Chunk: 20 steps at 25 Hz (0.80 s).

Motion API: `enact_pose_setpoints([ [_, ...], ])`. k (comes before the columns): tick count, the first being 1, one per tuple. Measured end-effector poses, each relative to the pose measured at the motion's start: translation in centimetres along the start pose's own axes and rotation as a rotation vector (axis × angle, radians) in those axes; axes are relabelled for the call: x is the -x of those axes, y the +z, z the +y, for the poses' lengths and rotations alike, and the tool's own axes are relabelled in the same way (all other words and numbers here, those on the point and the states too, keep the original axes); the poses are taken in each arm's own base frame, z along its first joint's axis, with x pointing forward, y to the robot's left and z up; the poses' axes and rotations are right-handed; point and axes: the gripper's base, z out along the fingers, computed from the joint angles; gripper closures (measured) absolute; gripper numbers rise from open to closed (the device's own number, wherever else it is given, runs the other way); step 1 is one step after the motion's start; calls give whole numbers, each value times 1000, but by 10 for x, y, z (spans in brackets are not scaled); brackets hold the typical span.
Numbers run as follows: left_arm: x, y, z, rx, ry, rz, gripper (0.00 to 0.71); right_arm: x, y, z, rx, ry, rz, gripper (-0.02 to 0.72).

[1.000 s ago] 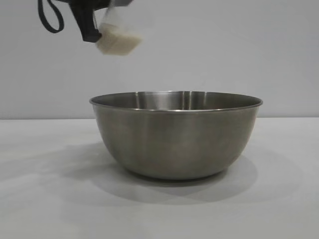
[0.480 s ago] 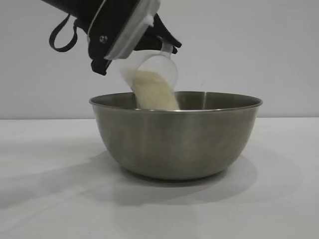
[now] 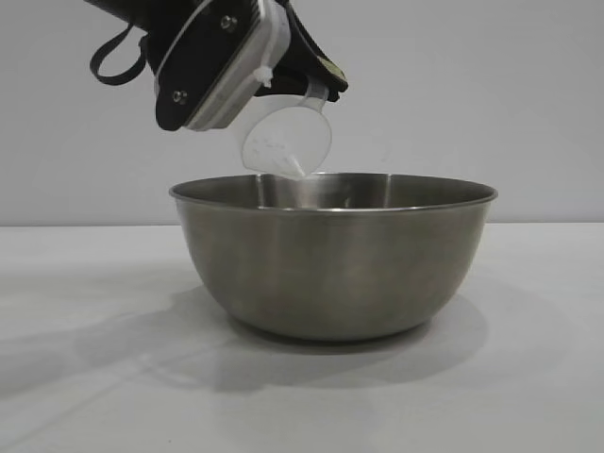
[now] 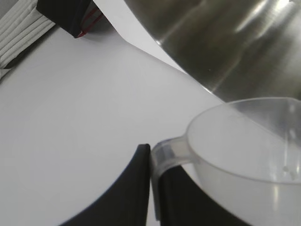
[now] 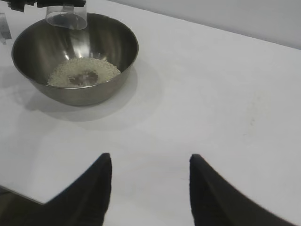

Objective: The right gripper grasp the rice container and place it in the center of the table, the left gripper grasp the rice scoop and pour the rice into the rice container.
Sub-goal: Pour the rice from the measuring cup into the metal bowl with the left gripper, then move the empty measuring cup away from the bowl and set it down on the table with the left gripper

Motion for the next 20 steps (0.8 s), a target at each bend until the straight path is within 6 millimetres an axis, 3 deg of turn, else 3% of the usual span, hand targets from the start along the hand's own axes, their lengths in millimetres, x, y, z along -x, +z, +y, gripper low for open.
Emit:
enact_pose_setpoints([
  [3,0,0,0,1,-32,4,710,0,0,0,0,0,0,348],
  [5,-3,0,0,3,-201,32,710,0,0,0,0,0,0,348],
  [7,-8,0,0,21,-446,87,710,0,0,0,0,0,0,348],
  [14,-47,-18,-7,276,-1592,499,710,0,0,0,0,0,0,348],
  [17,-59,-34,-12,424,-1879,669,710,0,0,0,0,0,0,348],
  [20,-55,-52,-34,502,-2094,755,710,0,0,0,0,0,0,348],
])
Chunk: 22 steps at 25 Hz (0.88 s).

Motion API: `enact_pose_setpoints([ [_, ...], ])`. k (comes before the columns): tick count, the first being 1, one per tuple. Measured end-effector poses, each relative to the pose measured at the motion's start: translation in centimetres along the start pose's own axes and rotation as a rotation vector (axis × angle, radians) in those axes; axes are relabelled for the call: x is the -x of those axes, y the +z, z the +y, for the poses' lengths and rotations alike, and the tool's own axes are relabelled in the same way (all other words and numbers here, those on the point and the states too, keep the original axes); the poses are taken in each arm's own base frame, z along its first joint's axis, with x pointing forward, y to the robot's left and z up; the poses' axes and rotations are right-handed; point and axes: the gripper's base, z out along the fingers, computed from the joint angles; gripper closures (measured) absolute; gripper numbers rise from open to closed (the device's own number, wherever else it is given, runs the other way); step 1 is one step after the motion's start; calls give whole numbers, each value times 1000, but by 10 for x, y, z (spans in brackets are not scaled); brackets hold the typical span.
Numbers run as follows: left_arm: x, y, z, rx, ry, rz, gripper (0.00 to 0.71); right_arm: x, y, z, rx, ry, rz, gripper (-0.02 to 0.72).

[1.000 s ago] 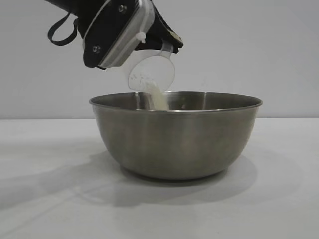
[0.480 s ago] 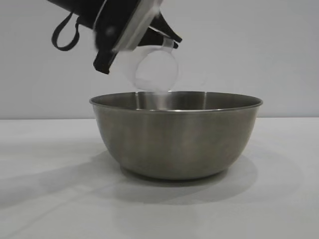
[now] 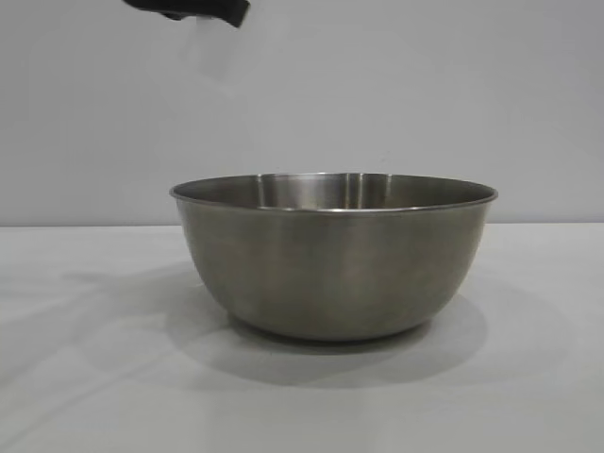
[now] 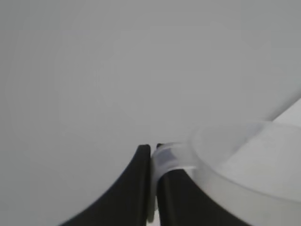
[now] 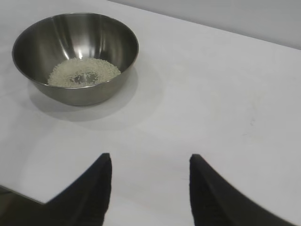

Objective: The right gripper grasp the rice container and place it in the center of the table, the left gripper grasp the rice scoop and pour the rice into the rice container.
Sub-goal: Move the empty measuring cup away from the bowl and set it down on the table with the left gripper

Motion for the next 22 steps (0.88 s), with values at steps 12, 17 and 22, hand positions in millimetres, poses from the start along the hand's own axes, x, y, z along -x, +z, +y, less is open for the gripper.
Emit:
enact_pose_setpoints([
  [12,-79,-37,61,7,-201,157,710,0,0,0,0,0,0,348],
  [17,-106,-33,52,-21,-195,202,710,0,0,0,0,0,0,348],
  [22,-138,-30,43,-30,-201,244,710,0,0,0,0,0,0,348],
])
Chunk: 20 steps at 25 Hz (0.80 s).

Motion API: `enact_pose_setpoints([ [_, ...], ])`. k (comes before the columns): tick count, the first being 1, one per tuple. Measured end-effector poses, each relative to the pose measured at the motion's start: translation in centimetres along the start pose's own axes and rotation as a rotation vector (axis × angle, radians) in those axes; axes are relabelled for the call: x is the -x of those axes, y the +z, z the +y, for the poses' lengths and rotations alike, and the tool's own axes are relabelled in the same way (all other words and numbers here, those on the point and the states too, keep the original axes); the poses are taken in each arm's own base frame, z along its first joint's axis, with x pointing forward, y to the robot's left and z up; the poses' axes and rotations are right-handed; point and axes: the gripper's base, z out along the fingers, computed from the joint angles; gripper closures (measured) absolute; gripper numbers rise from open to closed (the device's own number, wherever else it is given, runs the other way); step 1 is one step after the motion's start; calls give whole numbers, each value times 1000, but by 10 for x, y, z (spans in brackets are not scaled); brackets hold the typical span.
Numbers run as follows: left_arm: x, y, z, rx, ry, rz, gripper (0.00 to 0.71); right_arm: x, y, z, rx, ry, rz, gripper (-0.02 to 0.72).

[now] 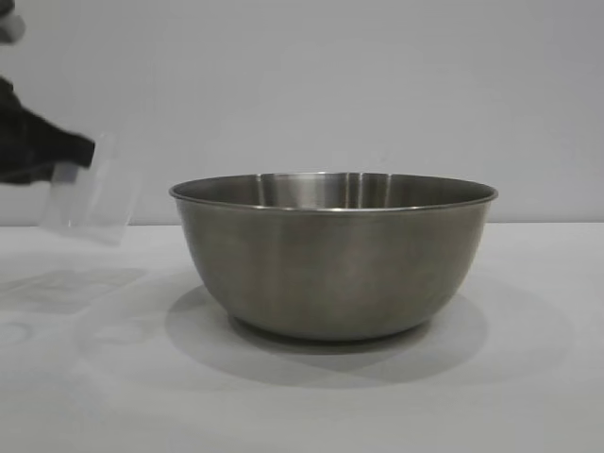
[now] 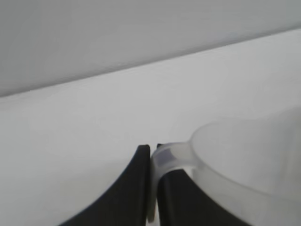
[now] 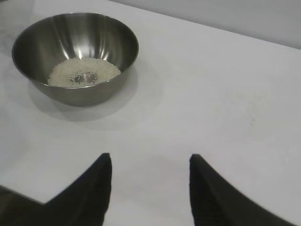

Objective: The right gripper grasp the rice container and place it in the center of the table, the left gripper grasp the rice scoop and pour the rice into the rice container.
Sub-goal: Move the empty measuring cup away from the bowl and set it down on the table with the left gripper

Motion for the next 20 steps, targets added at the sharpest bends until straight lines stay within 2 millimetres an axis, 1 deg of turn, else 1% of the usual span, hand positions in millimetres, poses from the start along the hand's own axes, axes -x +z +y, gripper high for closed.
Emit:
enact_pose_setpoints([
  [5,-9,1,-1,-1,-3,-2,710,0,0,0,0,0,0,348],
  [9,-15,-4,-1,-2,-5,6,710,0,0,0,0,0,0,348],
  [14,-32,-12,-3,-1,-10,65,710,0,0,0,0,0,0,348],
  [15,-35,-14,-3,-2,-10,77,675,0,0,0,0,0,0,348],
  [16,-38,-17,-3,-3,-11,88,662,0,0,0,0,0,0,348],
  [19,-47,-27,-4,-2,-14,134,520,0,0,0,0,0,0,348],
  [20,-50,-31,-4,-2,-15,151,487,0,0,0,0,0,0,348],
])
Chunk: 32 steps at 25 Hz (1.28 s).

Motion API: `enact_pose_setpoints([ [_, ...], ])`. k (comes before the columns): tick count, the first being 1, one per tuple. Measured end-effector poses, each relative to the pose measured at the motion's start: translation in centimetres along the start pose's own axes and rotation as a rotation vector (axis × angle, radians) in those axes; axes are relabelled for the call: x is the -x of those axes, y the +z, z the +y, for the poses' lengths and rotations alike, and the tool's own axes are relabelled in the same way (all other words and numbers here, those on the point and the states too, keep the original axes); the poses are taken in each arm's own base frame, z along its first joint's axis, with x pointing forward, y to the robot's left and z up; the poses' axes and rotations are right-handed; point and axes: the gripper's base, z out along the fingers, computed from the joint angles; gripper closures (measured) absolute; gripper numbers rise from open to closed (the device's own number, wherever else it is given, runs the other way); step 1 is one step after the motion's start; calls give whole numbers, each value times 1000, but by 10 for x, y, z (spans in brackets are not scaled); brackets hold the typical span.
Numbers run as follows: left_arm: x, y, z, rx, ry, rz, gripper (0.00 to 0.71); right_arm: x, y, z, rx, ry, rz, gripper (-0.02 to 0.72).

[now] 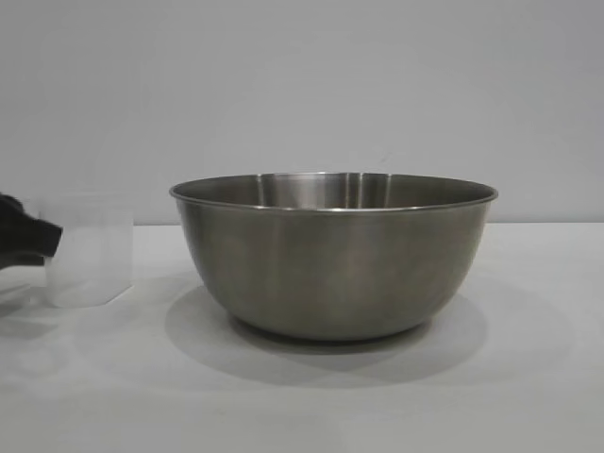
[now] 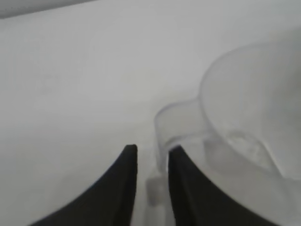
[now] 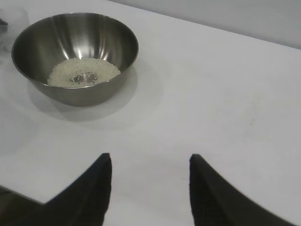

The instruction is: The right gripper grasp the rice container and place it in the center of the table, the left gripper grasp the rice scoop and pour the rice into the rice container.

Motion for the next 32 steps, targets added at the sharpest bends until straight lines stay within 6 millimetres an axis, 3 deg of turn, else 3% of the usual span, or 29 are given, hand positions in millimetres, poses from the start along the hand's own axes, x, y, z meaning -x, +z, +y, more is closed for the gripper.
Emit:
enact_pose_setpoints([
  [5,-5,-18,0,12,-13,35,483,0,0,0,0,0,0,348],
  [12,46,-38,3,20,-68,-174,483,0,0,0,0,0,0,348],
  [17,71,-53,5,10,-85,-286,483,0,0,0,0,0,0,348],
  [21,86,-67,25,45,-103,-325,483,0,0,0,0,0,0,348],
  [25,96,-90,57,133,-114,-329,483,0,0,0,0,0,0,348],
  [27,106,-105,64,136,-98,-369,483,0,0,0,0,0,0,348],
  [32,133,-143,50,78,47,-469,483,0,0,0,0,0,0,348],
])
